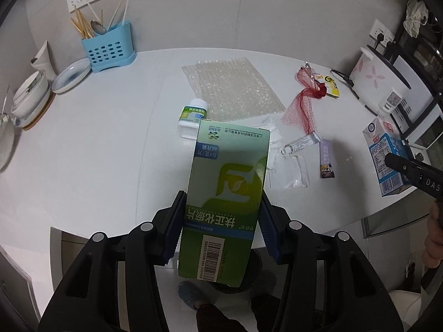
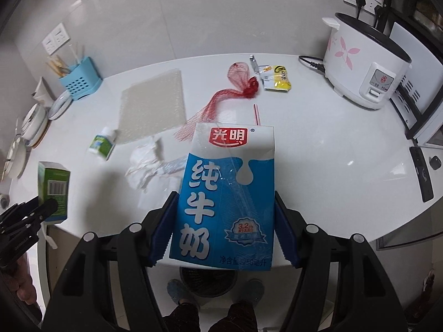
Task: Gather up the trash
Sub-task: 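Carry the medicine box and milk carton down toward the green wastebasket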
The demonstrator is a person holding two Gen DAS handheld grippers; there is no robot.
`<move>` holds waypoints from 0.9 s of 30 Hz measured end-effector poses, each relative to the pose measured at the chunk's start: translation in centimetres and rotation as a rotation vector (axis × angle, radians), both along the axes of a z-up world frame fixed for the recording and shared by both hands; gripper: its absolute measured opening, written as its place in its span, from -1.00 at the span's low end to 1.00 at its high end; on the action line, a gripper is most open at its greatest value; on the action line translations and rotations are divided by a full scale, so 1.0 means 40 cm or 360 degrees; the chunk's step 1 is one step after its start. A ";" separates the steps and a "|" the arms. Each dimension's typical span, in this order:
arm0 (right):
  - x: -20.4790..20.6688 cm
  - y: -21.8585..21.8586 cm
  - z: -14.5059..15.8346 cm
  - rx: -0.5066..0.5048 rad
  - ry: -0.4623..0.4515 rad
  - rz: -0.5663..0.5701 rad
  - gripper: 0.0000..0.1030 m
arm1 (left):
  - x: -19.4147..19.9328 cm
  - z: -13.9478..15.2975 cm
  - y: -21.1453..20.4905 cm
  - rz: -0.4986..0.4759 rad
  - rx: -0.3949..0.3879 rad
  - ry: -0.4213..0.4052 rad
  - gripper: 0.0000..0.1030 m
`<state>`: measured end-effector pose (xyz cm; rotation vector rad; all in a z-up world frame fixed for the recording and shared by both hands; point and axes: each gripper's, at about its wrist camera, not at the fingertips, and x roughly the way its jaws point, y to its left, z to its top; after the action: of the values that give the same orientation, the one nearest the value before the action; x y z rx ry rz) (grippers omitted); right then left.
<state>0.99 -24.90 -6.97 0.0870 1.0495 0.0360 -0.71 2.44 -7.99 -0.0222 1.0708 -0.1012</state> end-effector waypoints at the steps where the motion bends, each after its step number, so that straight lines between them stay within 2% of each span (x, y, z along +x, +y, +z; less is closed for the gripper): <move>1: -0.022 0.005 -0.003 0.0014 0.0001 0.0010 0.21 | -0.019 -0.003 0.002 -0.0009 -0.0008 0.0001 -0.04; 10: -0.223 0.075 -0.082 0.0042 -0.0008 0.0107 0.21 | -0.160 -0.087 0.043 -0.0081 -0.0049 0.0060 -0.04; 17: -0.352 0.126 -0.272 0.0041 0.0127 0.0124 0.21 | -0.255 -0.214 0.063 -0.0133 -0.0098 0.0087 -0.04; 21: -0.391 0.148 -0.403 0.0000 0.0178 0.0232 0.21 | -0.303 -0.348 0.061 -0.0087 -0.0099 0.0176 -0.04; 27: -0.398 0.149 -0.678 0.0004 0.0281 0.0350 0.21 | -0.375 -0.643 0.031 0.0052 -0.0071 0.0303 -0.04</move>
<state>-14.92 -18.95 -34.09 -0.0236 1.2319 0.2323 -15.73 3.68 -33.71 -0.0908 1.2579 -0.0947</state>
